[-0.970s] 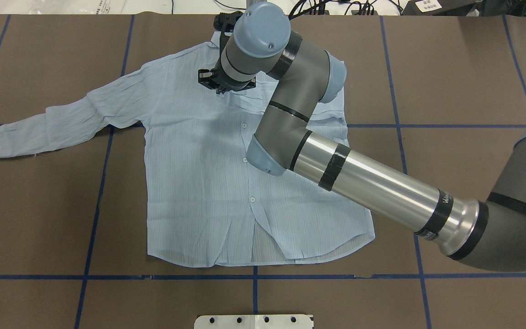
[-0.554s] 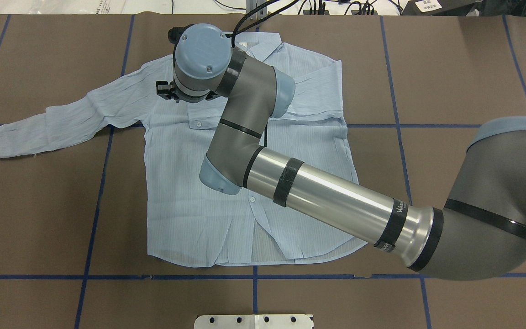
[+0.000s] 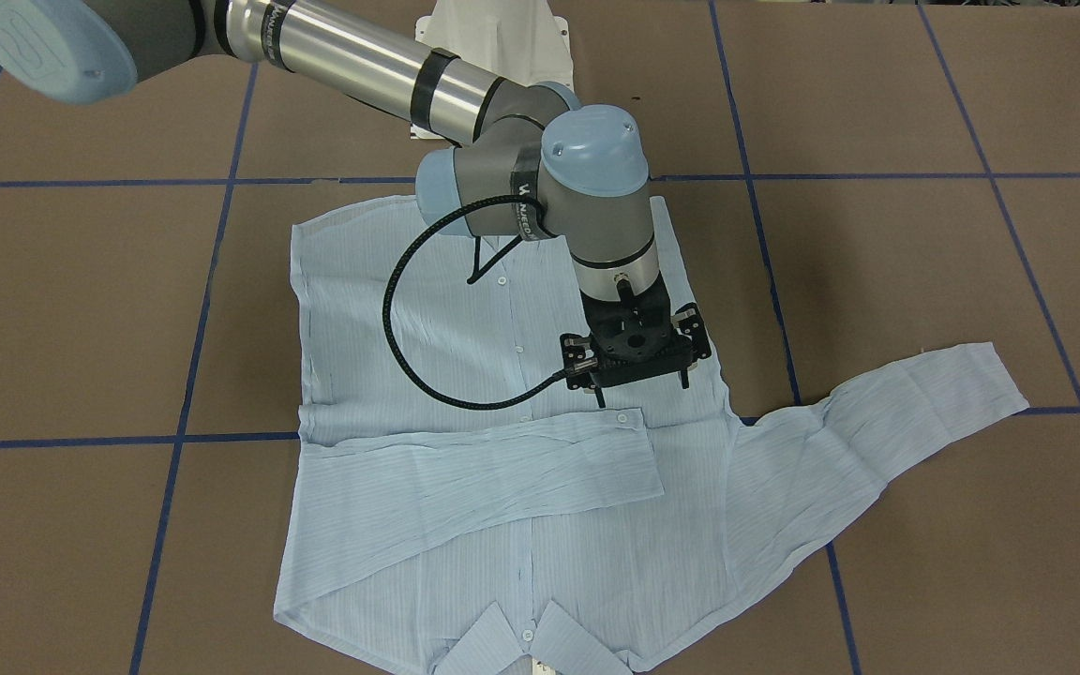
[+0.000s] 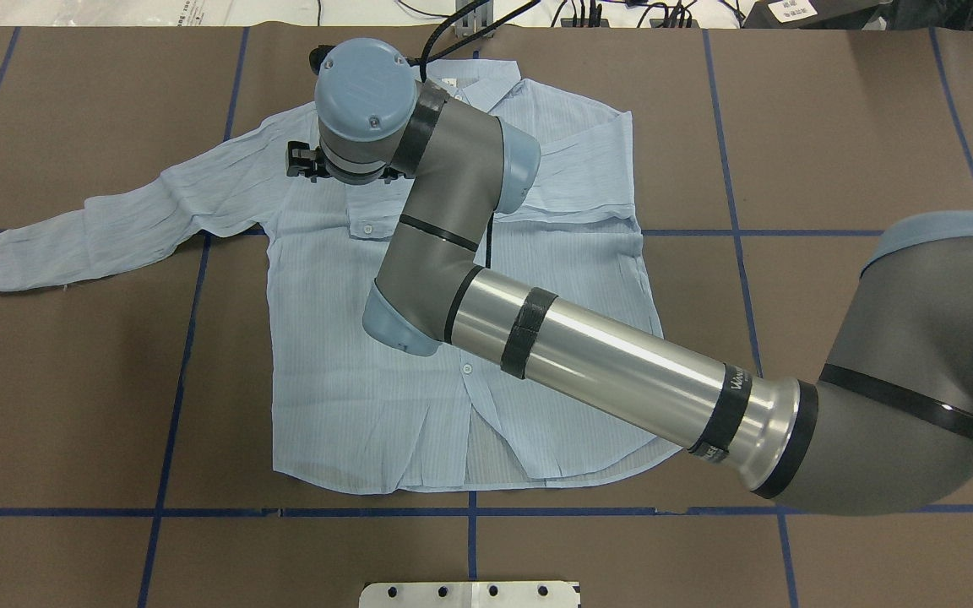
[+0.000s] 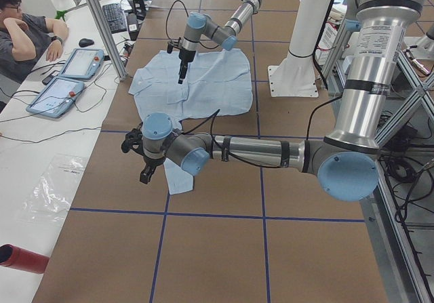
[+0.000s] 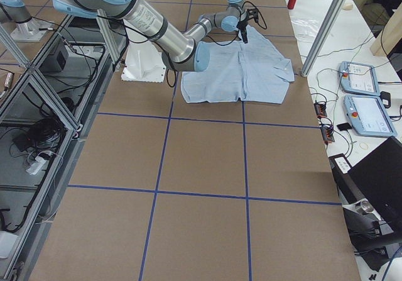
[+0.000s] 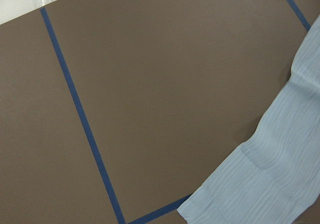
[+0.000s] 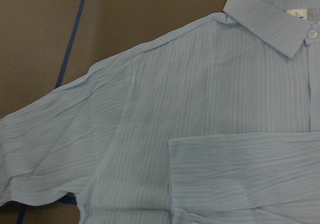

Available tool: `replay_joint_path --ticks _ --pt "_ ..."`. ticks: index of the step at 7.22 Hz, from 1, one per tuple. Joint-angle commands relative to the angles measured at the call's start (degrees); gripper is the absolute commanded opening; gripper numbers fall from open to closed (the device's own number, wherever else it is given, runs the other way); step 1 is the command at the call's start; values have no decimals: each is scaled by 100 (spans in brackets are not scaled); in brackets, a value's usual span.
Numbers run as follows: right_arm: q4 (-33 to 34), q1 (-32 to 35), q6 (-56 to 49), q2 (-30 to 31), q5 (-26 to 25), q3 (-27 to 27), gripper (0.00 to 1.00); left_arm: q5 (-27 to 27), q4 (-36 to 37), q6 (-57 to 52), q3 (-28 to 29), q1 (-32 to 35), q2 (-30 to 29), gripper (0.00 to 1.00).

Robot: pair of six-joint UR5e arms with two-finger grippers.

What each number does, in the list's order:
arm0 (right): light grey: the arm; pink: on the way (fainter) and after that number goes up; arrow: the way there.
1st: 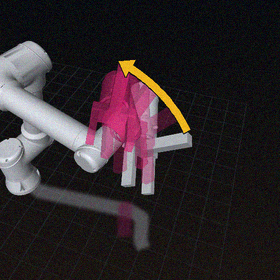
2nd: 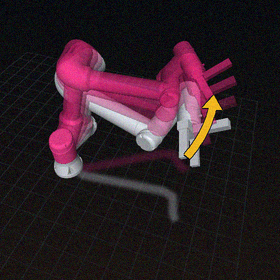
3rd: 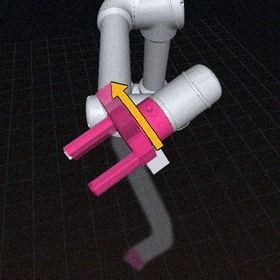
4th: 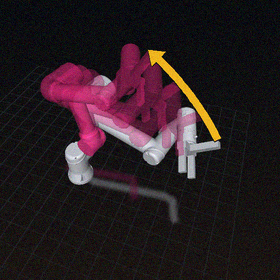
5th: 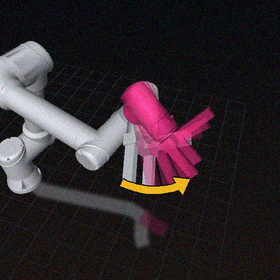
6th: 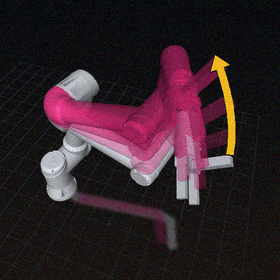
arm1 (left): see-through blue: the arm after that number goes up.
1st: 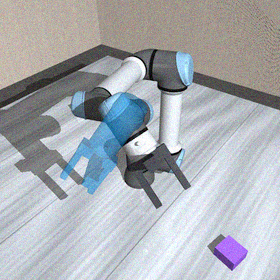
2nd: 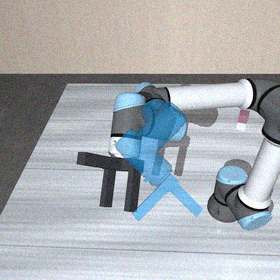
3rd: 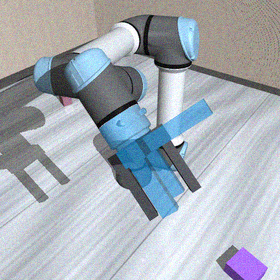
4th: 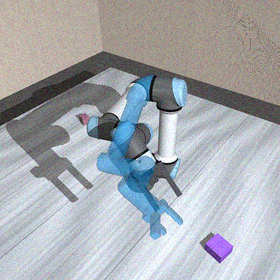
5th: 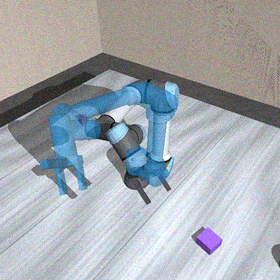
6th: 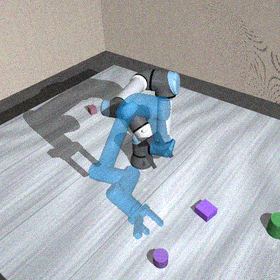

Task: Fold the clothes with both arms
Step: 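Grasp the sleeve cuff with the right gripper and fold it across the shirt body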

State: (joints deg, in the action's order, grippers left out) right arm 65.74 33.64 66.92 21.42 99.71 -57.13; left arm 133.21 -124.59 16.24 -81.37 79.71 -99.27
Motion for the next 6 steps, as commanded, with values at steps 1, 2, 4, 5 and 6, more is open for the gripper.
replay_joint_path --ticks 1,2,4,5,6 --pt "1007 326 -21 658 441 -1137 100 -293 -1361 1631 541 -437 144 98" --pt "1158 510 -30 975 722 -1473 100 -757 -1958 2359 552 -778 414 97" --pt "1605 792 -448 1695 1084 -2271 100 -1705 -2876 3793 534 -1542 820 95" --pt "2052 915 -922 2056 1146 -2816 100 -2215 -2896 4234 508 -1894 934 93" --pt "2283 1021 -1248 2390 1234 -3230 100 -2542 -2896 4456 473 -2115 970 93"
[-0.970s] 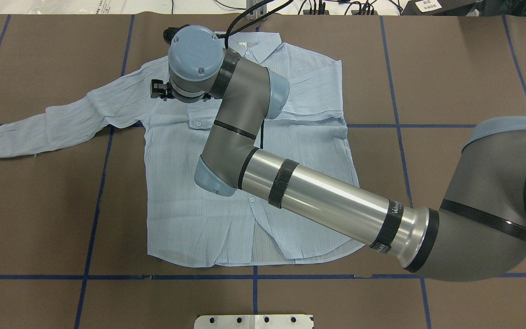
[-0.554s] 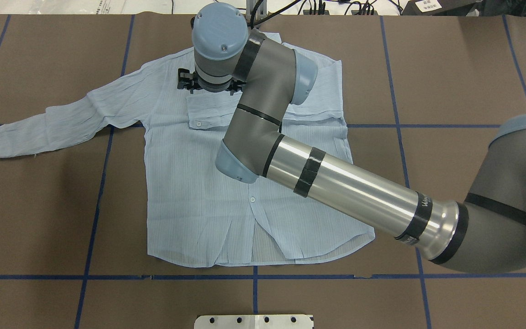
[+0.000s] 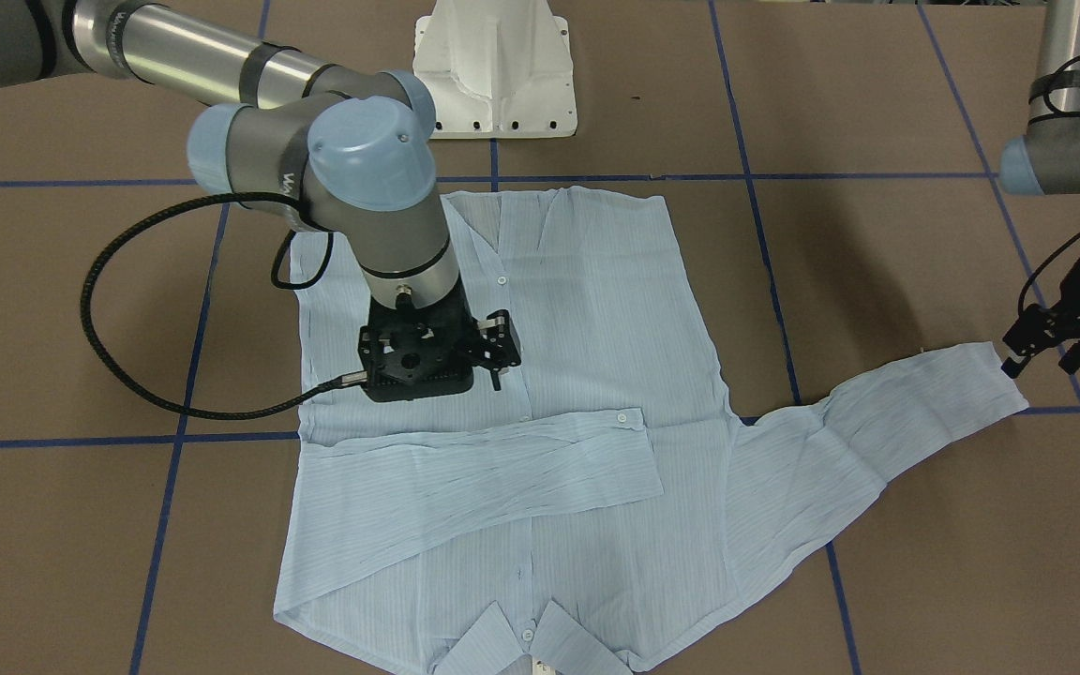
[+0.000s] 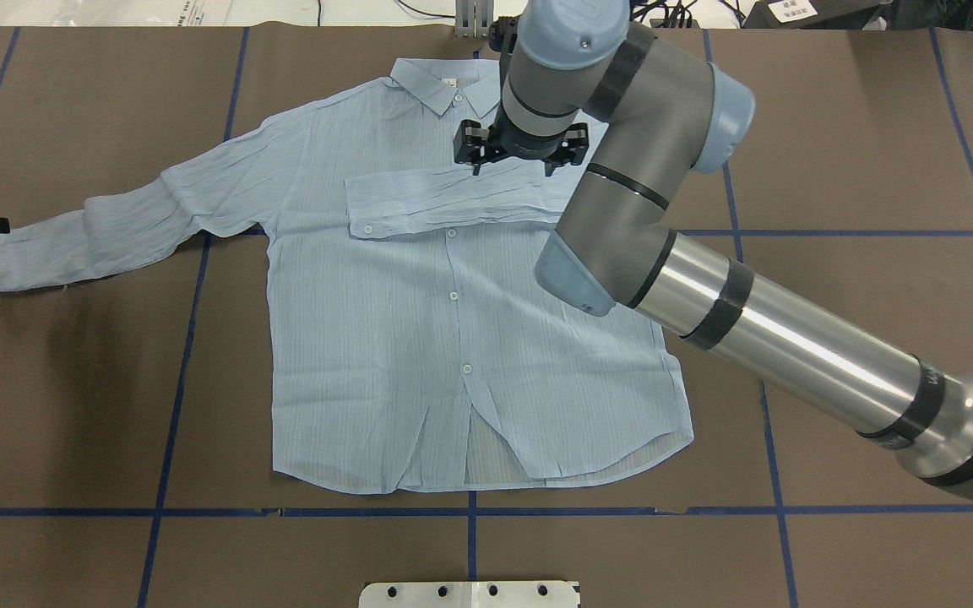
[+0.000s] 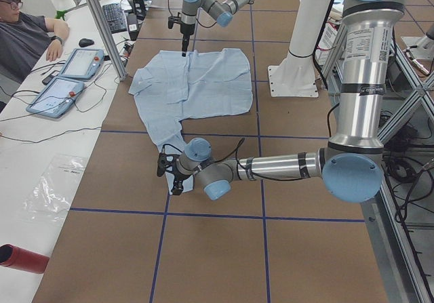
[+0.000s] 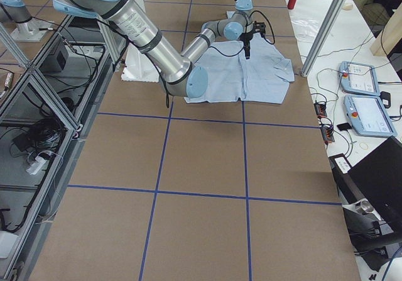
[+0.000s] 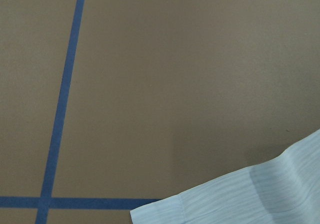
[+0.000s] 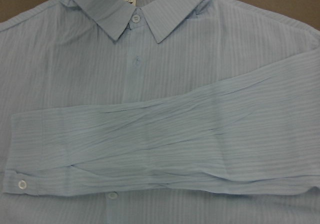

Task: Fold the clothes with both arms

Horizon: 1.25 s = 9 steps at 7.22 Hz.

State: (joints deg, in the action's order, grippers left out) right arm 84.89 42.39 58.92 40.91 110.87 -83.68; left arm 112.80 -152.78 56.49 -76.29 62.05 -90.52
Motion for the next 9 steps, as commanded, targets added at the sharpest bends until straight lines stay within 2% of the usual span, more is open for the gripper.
replay_joint_path --ticks 1,4,9 --pt "362 190 -556 644 250 -754 100 -730 -77 615 -44 -525 149 91" --pt "362 191 -557 664 225 -782 100 -821 -59 714 -446 -703 560 79" --pt "344 182 -548 699 224 -790 100 -899 3 732 -518 -957 650 73"
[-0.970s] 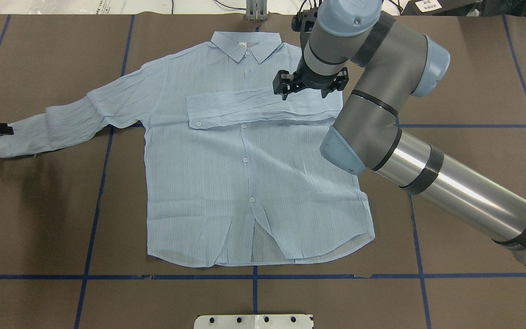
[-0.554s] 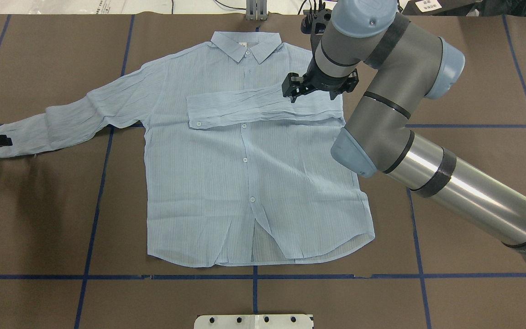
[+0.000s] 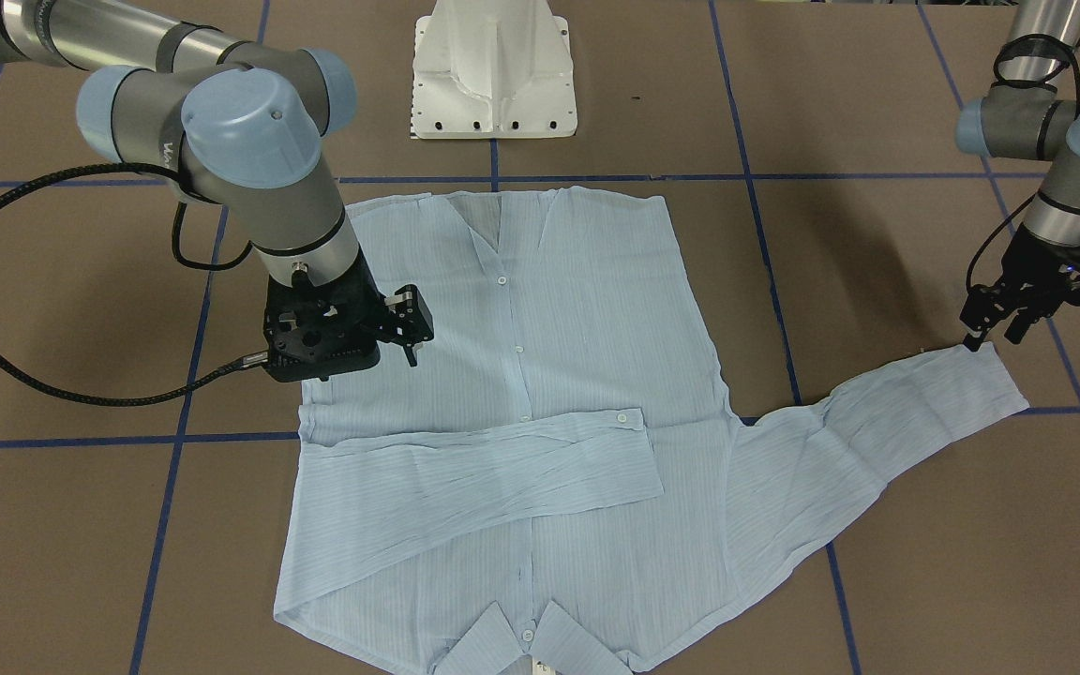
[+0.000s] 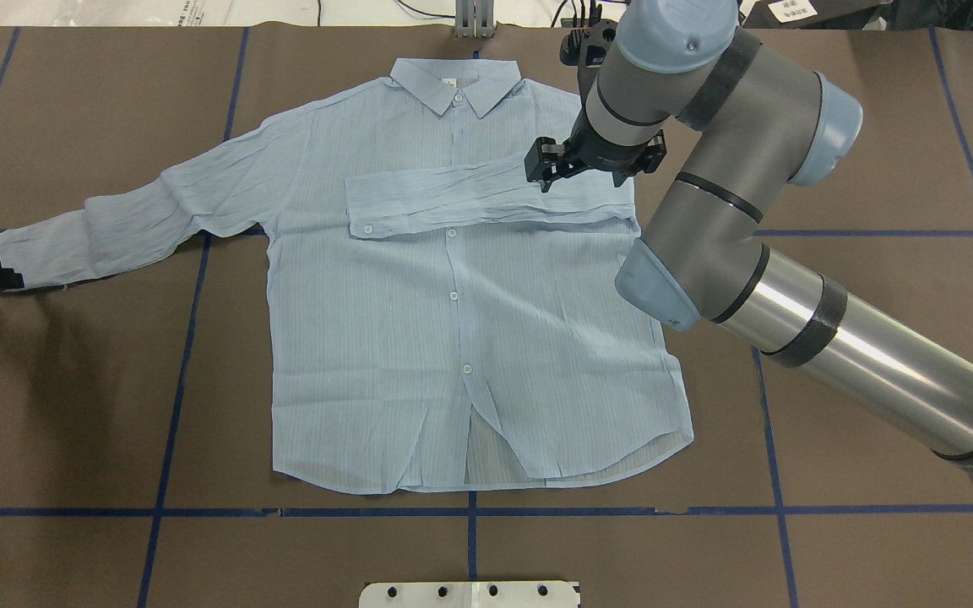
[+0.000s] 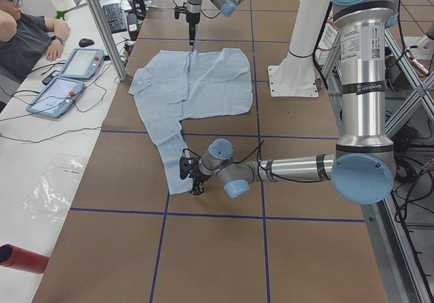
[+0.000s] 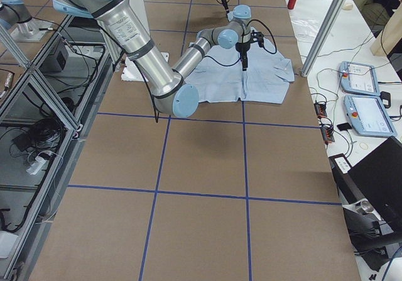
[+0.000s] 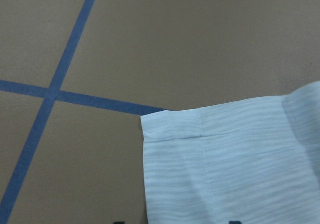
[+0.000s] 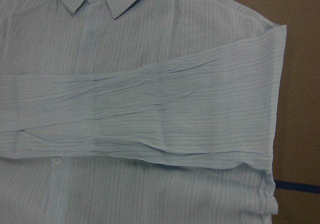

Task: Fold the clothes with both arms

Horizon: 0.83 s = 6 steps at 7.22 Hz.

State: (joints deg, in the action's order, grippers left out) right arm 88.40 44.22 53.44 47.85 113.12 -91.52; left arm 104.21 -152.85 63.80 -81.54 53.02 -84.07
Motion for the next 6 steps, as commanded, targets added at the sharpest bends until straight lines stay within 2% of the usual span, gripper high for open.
replay_joint_path --ticks 1,3,5,6 --pt "-7 -1 0 -4 0 -6 100 -41 10 1 7 -55 4 68" --pt "-7 -1 0 -4 0 -6 100 -41 10 1 16 -55 4 54" --pt "-7 8 0 13 0 -6 100 -41 10 1 7 -55 4 49" --pt "-7 8 0 5 0 -6 100 -41 10 1 7 -55 4 39"
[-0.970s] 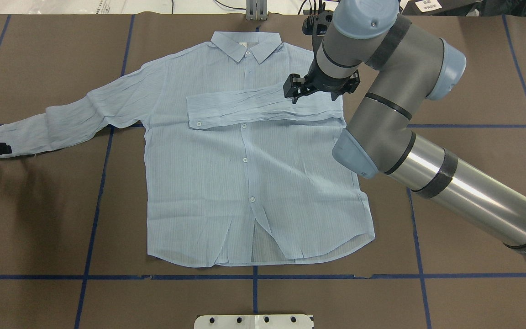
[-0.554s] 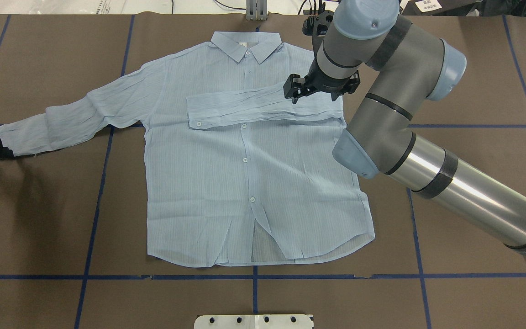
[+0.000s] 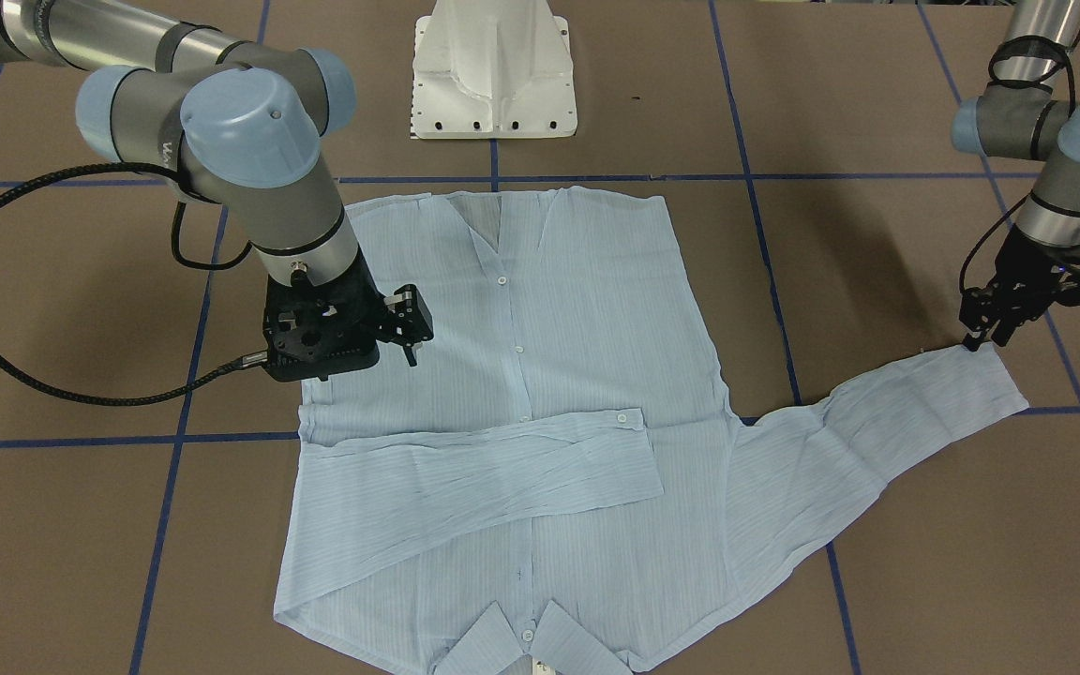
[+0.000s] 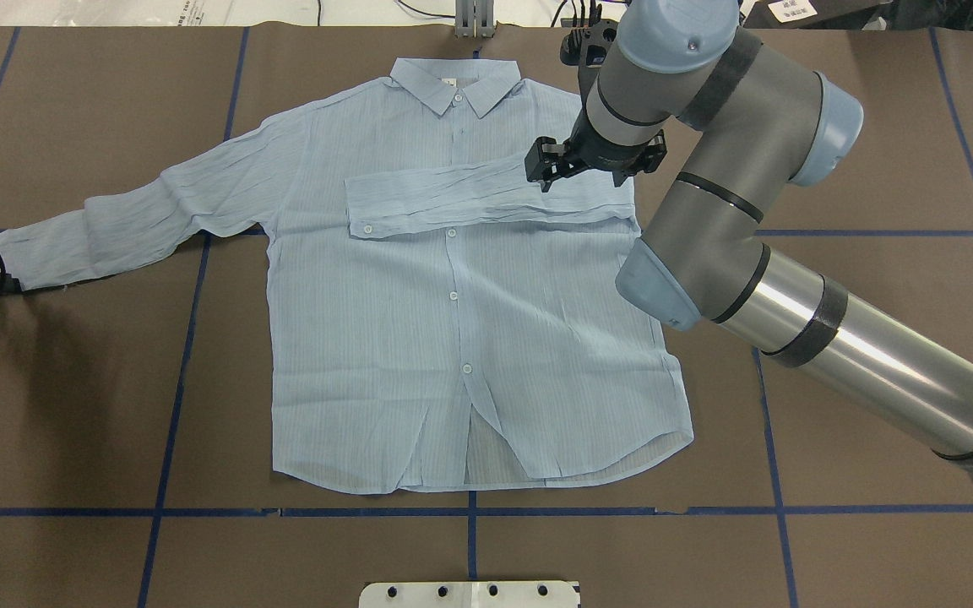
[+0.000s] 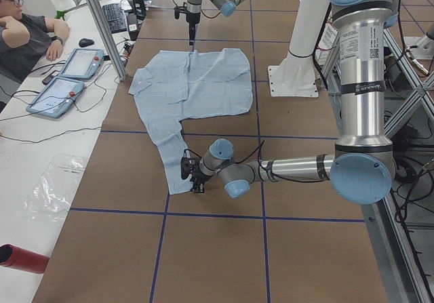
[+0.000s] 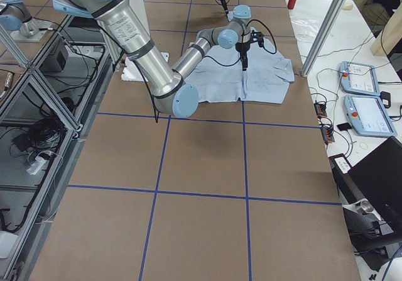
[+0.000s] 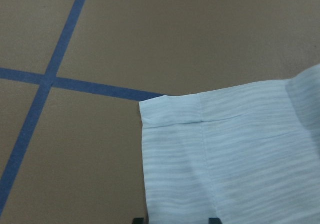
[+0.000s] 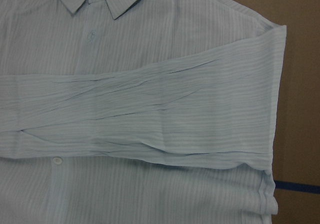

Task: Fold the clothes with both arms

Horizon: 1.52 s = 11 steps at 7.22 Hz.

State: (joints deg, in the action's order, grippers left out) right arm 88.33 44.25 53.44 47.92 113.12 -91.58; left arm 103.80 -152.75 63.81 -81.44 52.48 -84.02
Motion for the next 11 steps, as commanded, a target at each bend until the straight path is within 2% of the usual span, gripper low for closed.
replay_joint_path --ticks 1,2,3,5,6,8,9,11 --pt "-9 4 0 -2 0 -9 100 0 0 0 -3 0 0 25" --pt "-9 4 0 7 0 -9 100 0 9 -9 -21 0 0 6" --pt "-9 4 0 16 0 -61 100 9 9 -9 -38 0 0 0" --pt "0 13 -9 252 26 -315 100 53 192 -17 -265 8 0 0" --pt "35 22 -9 349 35 -395 100 79 533 -9 -650 26 9 0" --pt "35 144 -279 769 114 -536 100 280 2048 -9 -1782 35 -148 0" --pt "35 223 -603 998 123 -589 100 290 3057 -9 -2283 78 -524 0" --pt "18 355 -1166 1376 123 -580 100 264 5342 17 -2788 175 -2083 0"
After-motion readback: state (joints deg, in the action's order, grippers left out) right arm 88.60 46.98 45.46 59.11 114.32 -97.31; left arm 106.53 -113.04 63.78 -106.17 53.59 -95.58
